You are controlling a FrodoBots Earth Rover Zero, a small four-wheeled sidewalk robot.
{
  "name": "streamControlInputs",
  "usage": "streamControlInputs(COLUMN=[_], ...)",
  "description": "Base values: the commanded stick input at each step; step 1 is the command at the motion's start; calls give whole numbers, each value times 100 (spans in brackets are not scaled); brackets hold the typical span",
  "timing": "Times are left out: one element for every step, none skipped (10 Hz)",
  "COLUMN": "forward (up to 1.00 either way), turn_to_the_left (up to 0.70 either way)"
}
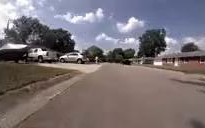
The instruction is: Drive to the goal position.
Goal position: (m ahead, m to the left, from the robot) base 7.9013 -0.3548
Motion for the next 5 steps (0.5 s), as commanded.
streamControlInputs(forward=[100,100,100,100,100], turn_to_the_left=[1,0,0,0,0])
